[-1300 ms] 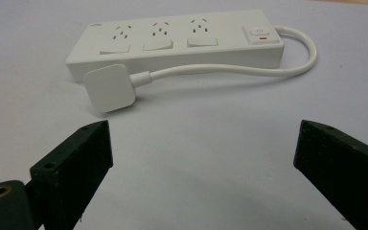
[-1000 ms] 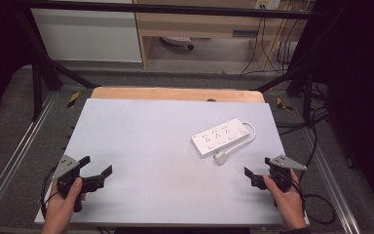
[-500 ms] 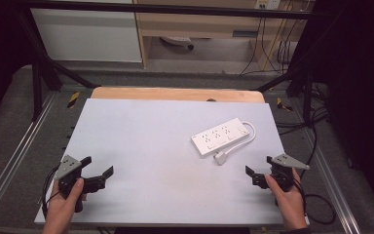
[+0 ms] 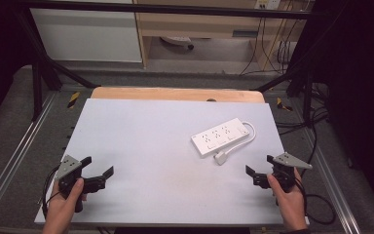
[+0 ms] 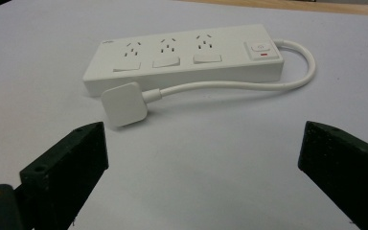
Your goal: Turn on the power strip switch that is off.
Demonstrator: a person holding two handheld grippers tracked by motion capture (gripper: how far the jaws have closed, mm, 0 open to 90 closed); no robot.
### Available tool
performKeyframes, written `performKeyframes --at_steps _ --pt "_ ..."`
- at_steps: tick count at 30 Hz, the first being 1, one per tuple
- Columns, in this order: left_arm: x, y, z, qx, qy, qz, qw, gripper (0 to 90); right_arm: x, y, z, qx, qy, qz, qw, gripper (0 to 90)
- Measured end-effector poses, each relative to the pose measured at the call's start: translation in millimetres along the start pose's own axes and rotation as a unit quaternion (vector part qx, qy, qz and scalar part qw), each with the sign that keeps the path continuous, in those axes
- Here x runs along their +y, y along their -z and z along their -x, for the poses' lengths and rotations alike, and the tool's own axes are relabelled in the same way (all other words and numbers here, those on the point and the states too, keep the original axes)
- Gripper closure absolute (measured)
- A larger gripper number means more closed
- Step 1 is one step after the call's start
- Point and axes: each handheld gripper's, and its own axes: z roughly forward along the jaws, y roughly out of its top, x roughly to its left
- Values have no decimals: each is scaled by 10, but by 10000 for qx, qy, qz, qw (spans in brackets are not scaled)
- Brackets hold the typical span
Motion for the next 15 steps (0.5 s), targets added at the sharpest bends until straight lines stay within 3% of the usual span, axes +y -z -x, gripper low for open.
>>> performKeyframes --at_steps 15 --pt "-4 -5 4 -11 -7 -10 10000 57 68 66 -58 194 119 212 9995 29"
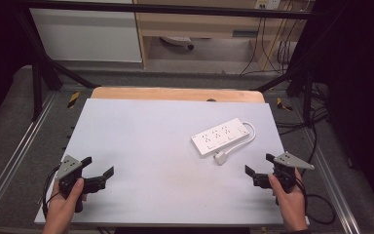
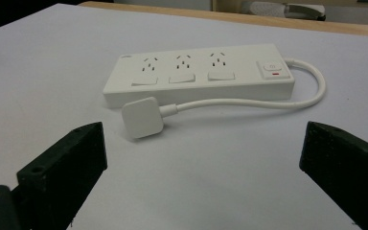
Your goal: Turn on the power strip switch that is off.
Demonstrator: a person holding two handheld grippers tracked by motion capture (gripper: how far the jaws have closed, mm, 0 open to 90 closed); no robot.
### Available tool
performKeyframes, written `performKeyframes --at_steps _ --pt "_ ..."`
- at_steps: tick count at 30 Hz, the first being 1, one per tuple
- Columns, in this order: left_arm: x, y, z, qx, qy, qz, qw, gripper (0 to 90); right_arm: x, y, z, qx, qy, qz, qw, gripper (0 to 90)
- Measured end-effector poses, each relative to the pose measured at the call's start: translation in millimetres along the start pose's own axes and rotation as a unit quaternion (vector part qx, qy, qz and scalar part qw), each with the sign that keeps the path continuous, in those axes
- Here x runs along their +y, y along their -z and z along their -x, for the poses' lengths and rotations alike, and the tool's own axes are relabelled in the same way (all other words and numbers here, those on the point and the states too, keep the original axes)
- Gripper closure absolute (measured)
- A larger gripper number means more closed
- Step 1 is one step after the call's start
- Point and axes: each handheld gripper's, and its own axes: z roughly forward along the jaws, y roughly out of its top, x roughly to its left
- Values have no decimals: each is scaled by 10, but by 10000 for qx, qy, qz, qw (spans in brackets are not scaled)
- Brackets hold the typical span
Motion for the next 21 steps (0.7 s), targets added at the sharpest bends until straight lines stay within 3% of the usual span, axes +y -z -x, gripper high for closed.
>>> performKeyframes --at_steps 12,21 --pt "-6 -5 6 -3 -56 -40 10000 57 86 45 -23 99 22 213 9997 27" --pt "-11 -12 16 -2 -82 -65 9999 57 193 46 -13 138 -97 384 9991 30"
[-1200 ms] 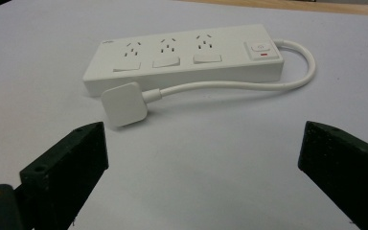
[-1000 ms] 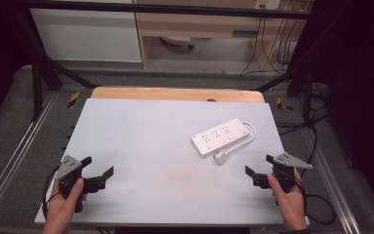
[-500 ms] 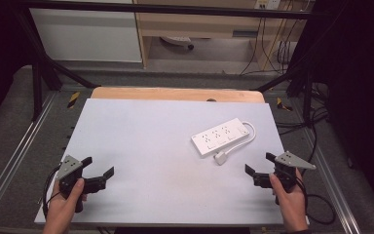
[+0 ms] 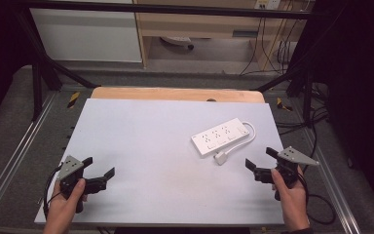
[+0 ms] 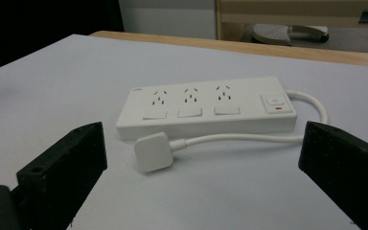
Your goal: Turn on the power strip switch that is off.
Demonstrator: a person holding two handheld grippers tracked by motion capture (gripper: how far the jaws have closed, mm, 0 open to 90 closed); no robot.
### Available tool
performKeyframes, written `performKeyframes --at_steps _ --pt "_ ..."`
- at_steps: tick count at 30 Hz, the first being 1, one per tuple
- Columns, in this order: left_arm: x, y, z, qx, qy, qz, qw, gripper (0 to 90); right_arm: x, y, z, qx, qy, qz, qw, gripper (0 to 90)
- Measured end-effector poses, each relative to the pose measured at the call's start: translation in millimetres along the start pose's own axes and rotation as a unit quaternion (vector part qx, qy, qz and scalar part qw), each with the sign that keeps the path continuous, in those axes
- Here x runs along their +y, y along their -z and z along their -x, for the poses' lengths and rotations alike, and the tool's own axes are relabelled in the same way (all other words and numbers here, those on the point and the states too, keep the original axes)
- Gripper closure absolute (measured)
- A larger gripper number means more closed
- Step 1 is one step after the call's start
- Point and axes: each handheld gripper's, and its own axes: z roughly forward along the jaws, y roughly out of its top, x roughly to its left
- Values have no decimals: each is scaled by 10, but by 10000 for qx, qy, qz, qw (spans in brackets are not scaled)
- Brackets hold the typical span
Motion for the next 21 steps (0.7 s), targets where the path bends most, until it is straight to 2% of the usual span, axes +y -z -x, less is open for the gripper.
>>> performKeyframes --at_steps 6,21 --pt "-4 -9 3 -20 -9 -17 10000 57 90 -45 31 40 -18 70 10000 31" --pt "-9 -12 2 -8 -22 -55 10000 57 327 -203 -17 131 194 143 9996 27"
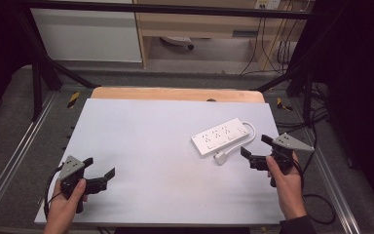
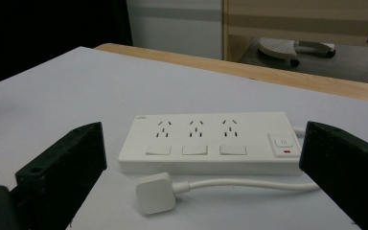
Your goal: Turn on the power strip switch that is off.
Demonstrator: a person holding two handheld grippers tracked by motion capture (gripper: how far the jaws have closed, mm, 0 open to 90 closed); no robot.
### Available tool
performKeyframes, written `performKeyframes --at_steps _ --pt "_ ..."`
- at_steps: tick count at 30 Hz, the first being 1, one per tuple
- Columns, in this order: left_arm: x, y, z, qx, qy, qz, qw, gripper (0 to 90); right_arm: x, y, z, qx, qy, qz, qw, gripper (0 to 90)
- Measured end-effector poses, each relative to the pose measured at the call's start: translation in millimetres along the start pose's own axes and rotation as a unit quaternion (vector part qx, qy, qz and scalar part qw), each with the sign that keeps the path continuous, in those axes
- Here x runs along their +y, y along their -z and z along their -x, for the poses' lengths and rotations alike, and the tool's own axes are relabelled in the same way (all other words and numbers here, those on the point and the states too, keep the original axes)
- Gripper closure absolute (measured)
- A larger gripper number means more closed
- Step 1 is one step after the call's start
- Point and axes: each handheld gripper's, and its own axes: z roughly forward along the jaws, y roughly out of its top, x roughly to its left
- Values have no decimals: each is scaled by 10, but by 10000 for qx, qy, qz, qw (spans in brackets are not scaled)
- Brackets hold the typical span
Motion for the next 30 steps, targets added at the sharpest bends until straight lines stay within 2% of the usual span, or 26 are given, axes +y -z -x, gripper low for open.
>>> performKeyframes --at_steps 12,30 --pt "-4 -5 2 6 8 -10 10000 57 56 -90 -19 19 113 -35 9999 20" --pt "-8 -10 2 11 1 -29 10000 57 116 -247 -44 -191 172 -29 9997 27"
